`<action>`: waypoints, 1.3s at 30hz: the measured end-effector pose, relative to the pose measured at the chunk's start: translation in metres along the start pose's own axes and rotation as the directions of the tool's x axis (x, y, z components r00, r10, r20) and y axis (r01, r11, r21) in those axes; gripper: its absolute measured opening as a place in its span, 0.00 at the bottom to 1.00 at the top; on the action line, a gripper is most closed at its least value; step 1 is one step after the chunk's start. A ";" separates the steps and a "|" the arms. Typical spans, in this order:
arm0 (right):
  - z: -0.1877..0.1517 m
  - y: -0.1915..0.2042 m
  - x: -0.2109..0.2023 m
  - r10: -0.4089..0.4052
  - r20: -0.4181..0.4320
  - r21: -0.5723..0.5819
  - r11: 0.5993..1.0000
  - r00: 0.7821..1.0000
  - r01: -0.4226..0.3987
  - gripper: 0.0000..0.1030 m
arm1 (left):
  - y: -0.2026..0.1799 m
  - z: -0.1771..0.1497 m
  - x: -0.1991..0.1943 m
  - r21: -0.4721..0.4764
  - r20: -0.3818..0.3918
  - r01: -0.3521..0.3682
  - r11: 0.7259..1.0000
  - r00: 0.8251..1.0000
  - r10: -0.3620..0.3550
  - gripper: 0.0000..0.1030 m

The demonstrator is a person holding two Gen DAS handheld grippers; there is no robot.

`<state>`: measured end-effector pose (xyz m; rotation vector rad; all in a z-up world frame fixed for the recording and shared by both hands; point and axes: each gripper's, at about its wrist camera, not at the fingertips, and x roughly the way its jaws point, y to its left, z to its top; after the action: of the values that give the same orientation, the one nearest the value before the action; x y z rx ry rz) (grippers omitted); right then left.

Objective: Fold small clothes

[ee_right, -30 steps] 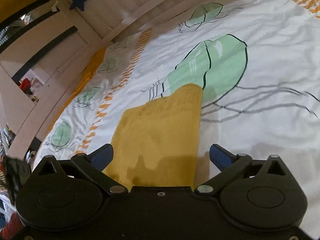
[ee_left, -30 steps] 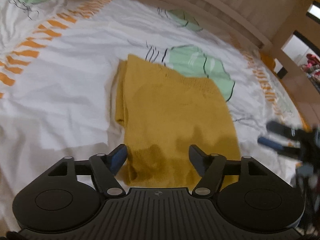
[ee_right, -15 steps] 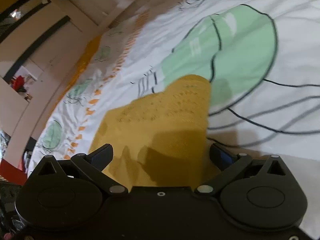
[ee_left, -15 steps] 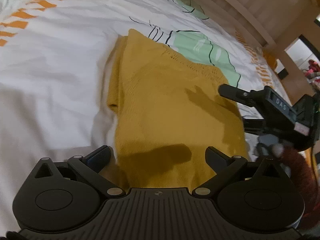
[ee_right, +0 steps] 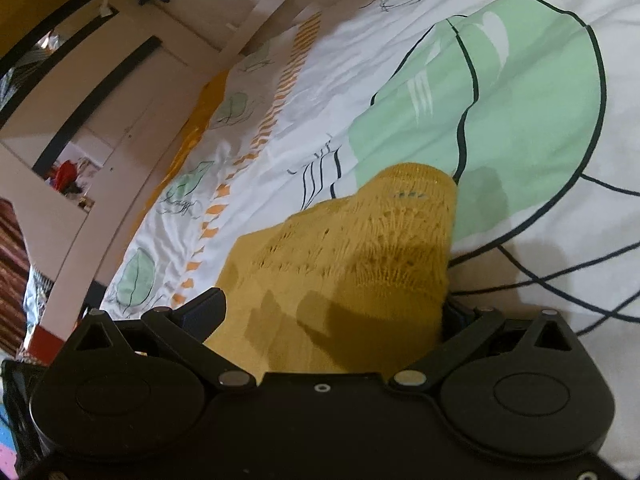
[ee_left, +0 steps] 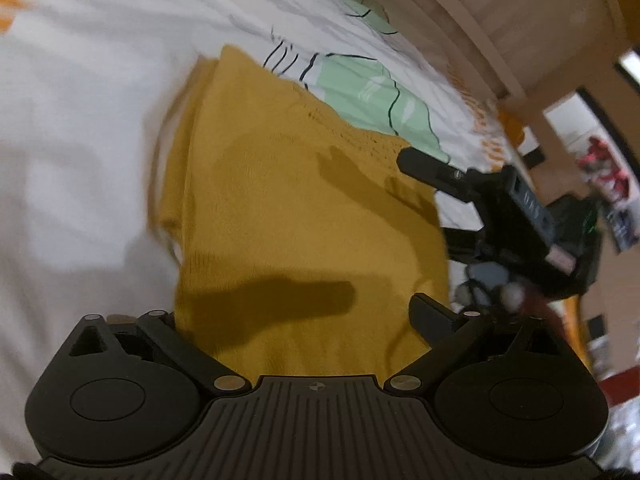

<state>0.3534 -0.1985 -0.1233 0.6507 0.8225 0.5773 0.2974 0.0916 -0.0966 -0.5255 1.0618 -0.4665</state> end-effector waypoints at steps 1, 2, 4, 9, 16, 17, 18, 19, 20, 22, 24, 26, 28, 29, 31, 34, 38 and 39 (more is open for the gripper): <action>-0.001 0.000 -0.002 0.005 -0.001 -0.007 1.000 1.000 -0.005 1.00 | 0.001 0.000 0.000 -0.017 -0.003 0.005 1.000 1.000 -0.005 0.88; -0.002 0.000 -0.004 0.010 -0.001 -0.014 1.000 1.000 -0.010 1.00 | 0.002 -0.001 0.000 -0.023 -0.007 -0.001 1.000 1.000 0.001 0.86; -0.003 0.000 -0.005 0.014 0.003 -0.022 1.000 1.000 -0.014 1.00 | 0.000 0.000 0.001 -0.007 -0.015 -0.027 1.000 1.000 0.027 0.77; -0.004 0.002 -0.006 0.002 -0.004 -0.024 1.000 1.000 -0.002 0.62 | 0.004 0.000 0.000 -0.013 -0.005 -0.046 0.999 0.999 0.046 0.31; -0.005 0.024 -0.024 -0.118 -0.003 -0.005 0.993 0.993 0.118 0.38 | 0.003 -0.002 -0.014 -0.068 -0.012 0.074 0.995 0.997 -0.075 0.14; -0.008 0.029 -0.032 -0.120 0.000 0.003 0.993 0.993 0.120 0.38 | 0.001 -0.006 -0.018 -0.076 -0.017 0.093 0.993 0.995 -0.094 0.13; -0.011 0.033 -0.039 -0.123 0.001 0.006 0.992 0.992 0.123 0.37 | -0.002 -0.010 -0.023 -0.087 -0.026 0.114 0.990 0.993 -0.116 0.13; -0.017 0.039 -0.049 -0.132 -0.001 0.005 0.991 0.991 0.132 0.37 | -0.005 -0.016 -0.028 -0.089 -0.036 0.131 0.987 0.990 -0.134 0.11; -0.021 0.043 -0.056 -0.143 -0.006 0.005 0.990 0.990 0.143 0.37 | -0.010 -0.023 -0.033 -0.079 -0.051 0.139 0.987 0.988 -0.143 0.11; -0.036 0.051 -0.074 -0.164 -0.028 0.009 0.986 0.986 0.164 0.37 | -0.018 -0.041 -0.043 -0.063 -0.078 0.153 0.986 0.984 -0.157 0.11; -0.055 0.057 -0.091 -0.172 -0.054 0.017 0.985 0.984 0.173 0.37 | -0.023 -0.063 -0.052 -0.067 -0.111 0.175 0.982 0.977 -0.182 0.11; -0.076 0.063 -0.109 -0.177 -0.077 0.031 0.983 0.981 0.180 0.38 | -0.028 -0.083 -0.057 -0.068 -0.142 0.181 0.981 0.972 -0.189 0.11; -0.095 0.065 -0.124 -0.176 -0.102 0.056 0.982 0.979 0.183 0.38 | -0.033 -0.105 -0.061 -0.064 -0.173 0.193 0.979 0.964 -0.201 0.11; -0.105 0.065 -0.132 -0.179 -0.110 0.068 0.980 0.978 0.187 0.38 | -0.034 -0.116 -0.064 -0.070 -0.186 0.197 0.978 0.960 -0.207 0.11; -0.121 0.066 -0.145 -0.186 -0.112 0.077 0.978 0.976 0.195 0.39 | -0.036 -0.132 -0.066 -0.069 -0.206 0.194 0.979 0.957 -0.204 0.12; -0.136 0.064 -0.158 -0.269 -0.080 0.051 0.961 0.960 0.273 0.43 | -0.037 -0.149 -0.065 -0.025 -0.209 0.121 0.992 0.970 -0.124 0.13; -0.144 0.058 -0.171 -0.388 -0.003 0.028 0.921 0.922 0.388 0.50 | -0.036 -0.161 -0.067 0.066 -0.182 -0.034 0.997 0.982 0.045 0.19; -0.145 0.058 -0.173 -0.408 0.016 0.025 0.913 0.913 0.407 0.53 | -0.038 -0.163 -0.068 0.094 -0.172 -0.054 0.994 0.983 0.069 0.20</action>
<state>0.1287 -0.2361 -0.0738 0.4825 0.9150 0.1808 0.1175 0.0733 -0.0901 -0.3764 1.2162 -0.5098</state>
